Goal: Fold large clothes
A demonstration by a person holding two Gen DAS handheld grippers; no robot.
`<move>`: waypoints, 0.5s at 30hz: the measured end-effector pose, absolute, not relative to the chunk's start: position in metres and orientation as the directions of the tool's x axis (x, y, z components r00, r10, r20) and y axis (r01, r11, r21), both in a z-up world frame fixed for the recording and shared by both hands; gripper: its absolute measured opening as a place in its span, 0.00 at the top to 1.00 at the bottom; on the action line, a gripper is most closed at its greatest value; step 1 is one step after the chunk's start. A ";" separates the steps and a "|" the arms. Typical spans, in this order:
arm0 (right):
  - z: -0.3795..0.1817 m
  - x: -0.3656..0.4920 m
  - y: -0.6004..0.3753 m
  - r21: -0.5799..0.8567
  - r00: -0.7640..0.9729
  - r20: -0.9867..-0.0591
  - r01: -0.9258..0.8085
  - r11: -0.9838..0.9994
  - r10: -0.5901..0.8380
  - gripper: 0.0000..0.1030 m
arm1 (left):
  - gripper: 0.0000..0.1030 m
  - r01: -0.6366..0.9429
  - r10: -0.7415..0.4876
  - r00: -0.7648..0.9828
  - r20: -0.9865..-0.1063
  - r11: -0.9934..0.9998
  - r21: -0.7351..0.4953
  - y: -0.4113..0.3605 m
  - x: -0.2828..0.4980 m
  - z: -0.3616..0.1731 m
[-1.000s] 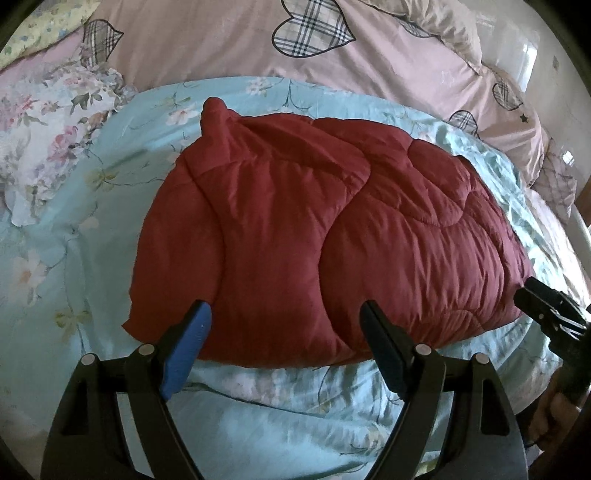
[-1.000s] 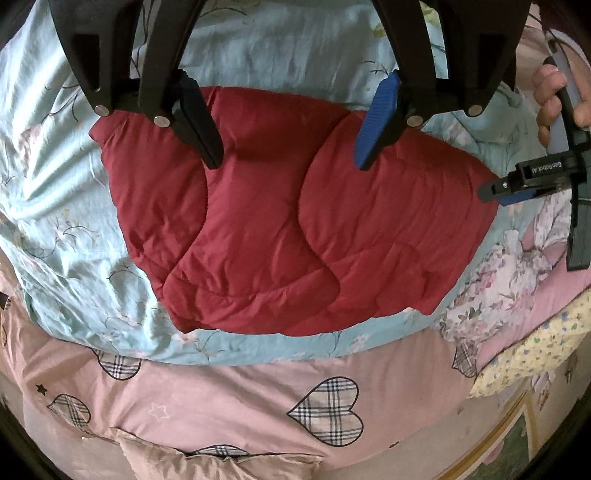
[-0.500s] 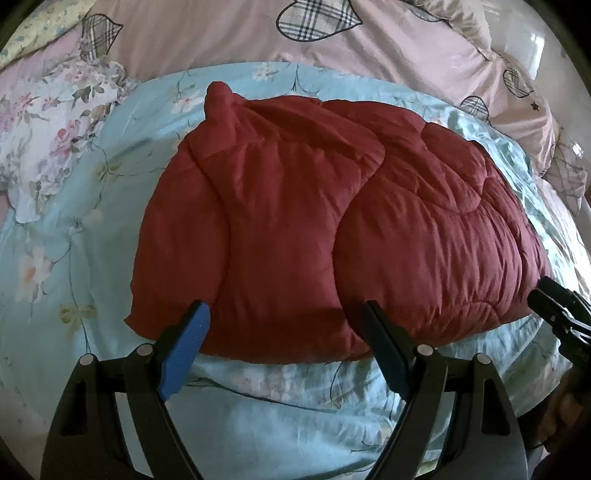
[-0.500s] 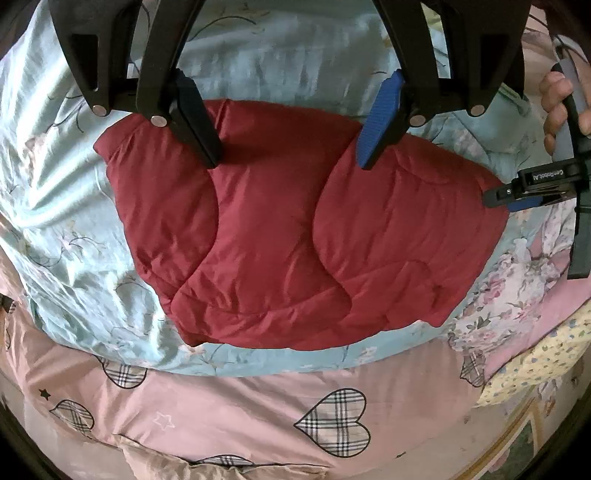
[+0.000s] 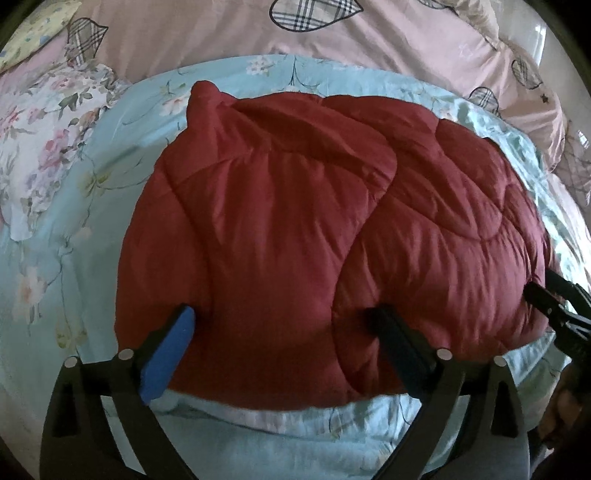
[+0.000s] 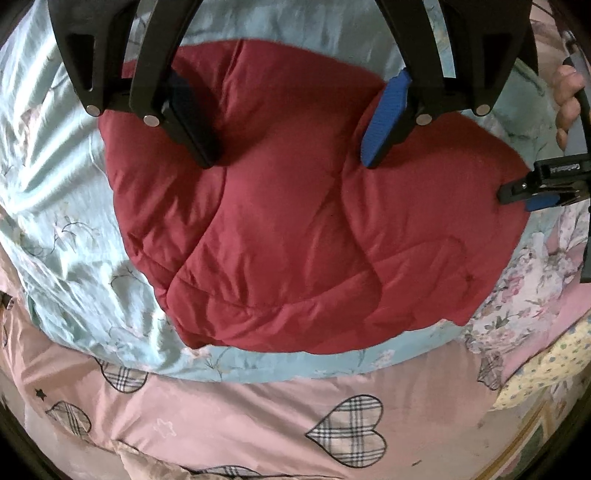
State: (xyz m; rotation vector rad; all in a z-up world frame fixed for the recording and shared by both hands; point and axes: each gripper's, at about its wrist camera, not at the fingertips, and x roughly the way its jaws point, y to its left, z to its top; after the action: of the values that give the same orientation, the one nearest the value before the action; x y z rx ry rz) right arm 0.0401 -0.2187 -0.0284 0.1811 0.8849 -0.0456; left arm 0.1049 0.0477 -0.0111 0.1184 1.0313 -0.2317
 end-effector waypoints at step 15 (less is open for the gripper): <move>-0.044 0.065 -0.241 0.167 0.640 -0.768 0.151 0.974 0.033 0.14 | 0.00 0.260 -0.093 0.502 -0.860 0.964 0.048 0.032 0.137 -0.025</move>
State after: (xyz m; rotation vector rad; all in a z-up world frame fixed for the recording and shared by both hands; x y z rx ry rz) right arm 0.0646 -0.2413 -0.0440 0.2244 0.8758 -0.0679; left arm 0.1369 0.0320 -0.0253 0.1800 1.0245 -0.2146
